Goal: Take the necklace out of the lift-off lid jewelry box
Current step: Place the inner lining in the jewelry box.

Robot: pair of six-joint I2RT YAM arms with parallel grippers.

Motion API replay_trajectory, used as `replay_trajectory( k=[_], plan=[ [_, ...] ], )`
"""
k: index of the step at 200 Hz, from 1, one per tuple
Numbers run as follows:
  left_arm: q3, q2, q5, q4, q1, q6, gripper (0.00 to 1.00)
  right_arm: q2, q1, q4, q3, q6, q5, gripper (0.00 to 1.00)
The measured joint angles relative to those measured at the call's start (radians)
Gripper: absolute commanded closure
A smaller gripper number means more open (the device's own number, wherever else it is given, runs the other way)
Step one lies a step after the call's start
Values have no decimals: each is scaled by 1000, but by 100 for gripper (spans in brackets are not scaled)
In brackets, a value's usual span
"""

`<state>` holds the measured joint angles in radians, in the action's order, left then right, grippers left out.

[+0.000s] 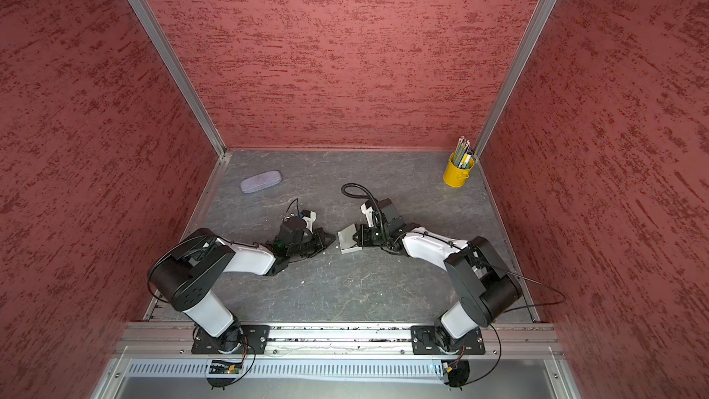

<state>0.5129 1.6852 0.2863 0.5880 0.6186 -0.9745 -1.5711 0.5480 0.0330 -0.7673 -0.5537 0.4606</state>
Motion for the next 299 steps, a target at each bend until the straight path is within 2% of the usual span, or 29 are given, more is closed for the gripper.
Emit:
replay_trajectory(
  k=[56,83,154,197,225,263,299],
  plan=[
    [0,28,3,36,18,-25,97,-45,1,-25,0,-8,25,100],
    [2,66,5,63,21,-40,98,-69,4,-31,0,-8,44,96],
    [2,78,17,89,13,-45,98,-69,7,9,-11,-10,34,60],
    [-2,77,30,106,-8,-45,98,-20,8,95,-53,13,-23,48],
    [-2,77,35,109,-8,-42,98,3,8,134,-78,23,-50,47],
    [-2,77,46,108,-8,-41,98,16,14,192,-111,48,-93,64],
    [-2,77,49,108,-8,-40,98,7,39,223,-163,77,-135,65]
  ],
)
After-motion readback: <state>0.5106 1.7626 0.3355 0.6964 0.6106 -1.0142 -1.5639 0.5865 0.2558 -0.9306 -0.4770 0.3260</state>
